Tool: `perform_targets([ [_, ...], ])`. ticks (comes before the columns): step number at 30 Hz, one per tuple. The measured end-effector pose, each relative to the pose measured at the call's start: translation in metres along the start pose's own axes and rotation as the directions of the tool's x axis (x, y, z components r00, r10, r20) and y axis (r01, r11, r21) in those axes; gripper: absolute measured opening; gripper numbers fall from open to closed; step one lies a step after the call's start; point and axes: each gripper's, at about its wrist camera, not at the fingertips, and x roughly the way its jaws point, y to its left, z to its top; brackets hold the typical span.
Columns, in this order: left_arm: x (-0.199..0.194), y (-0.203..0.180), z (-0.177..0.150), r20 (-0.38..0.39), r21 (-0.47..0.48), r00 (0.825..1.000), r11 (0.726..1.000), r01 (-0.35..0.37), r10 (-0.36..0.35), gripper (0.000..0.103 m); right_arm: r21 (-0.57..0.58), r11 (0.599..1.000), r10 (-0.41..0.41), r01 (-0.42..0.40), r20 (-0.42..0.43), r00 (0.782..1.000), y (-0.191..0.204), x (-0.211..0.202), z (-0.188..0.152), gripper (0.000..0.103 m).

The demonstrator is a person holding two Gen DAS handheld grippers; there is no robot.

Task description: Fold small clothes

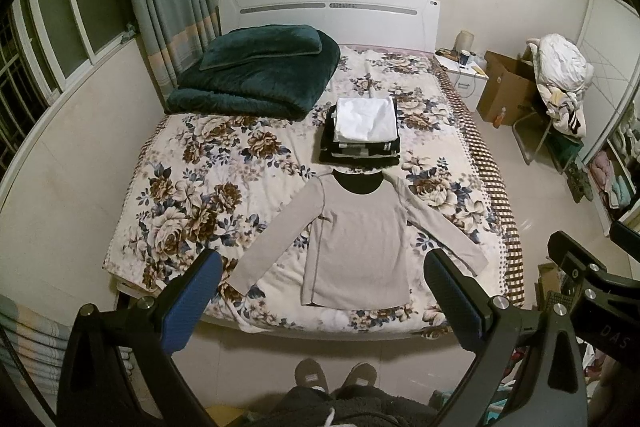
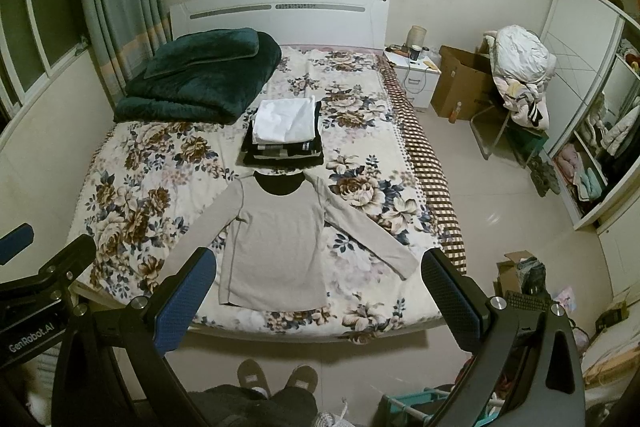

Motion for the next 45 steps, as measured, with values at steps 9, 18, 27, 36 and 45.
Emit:
perform_targets([
  [9,0.0,0.0,0.0,0.002,0.001,1.0,1.0,-0.002,0.002,0.103,0.001,1.0,0.001,-0.001,0.001,1.0,0.0,0.0,0.001,0.103],
  [18,0.0,0.0,0.0,0.001,0.001,1.0,1.0,0.002,-0.002,0.103,0.003,1.0,0.0,0.0,-0.001,1.0,0.002,0.003,0.001,0.103],
  [27,0.002,0.0,0.0,-0.004,0.001,1.0,1.0,0.005,-0.005,0.103,0.016,1.0,-0.002,0.002,-0.013,1.0,0.004,0.013,0.003,0.103],
  [36,0.069,-0.009,0.043,0.03,0.031,0.997,0.997,-0.068,0.068,0.103,0.154,0.986,-0.044,0.057,-0.085,0.995,-0.013,0.096,0.017,0.103],
  [45,0.223,-0.04,0.044,0.001,0.084,0.987,0.983,-0.163,0.163,0.103,0.485,0.849,-0.071,0.211,-0.29,0.954,-0.152,0.272,-0.05,0.103],
])
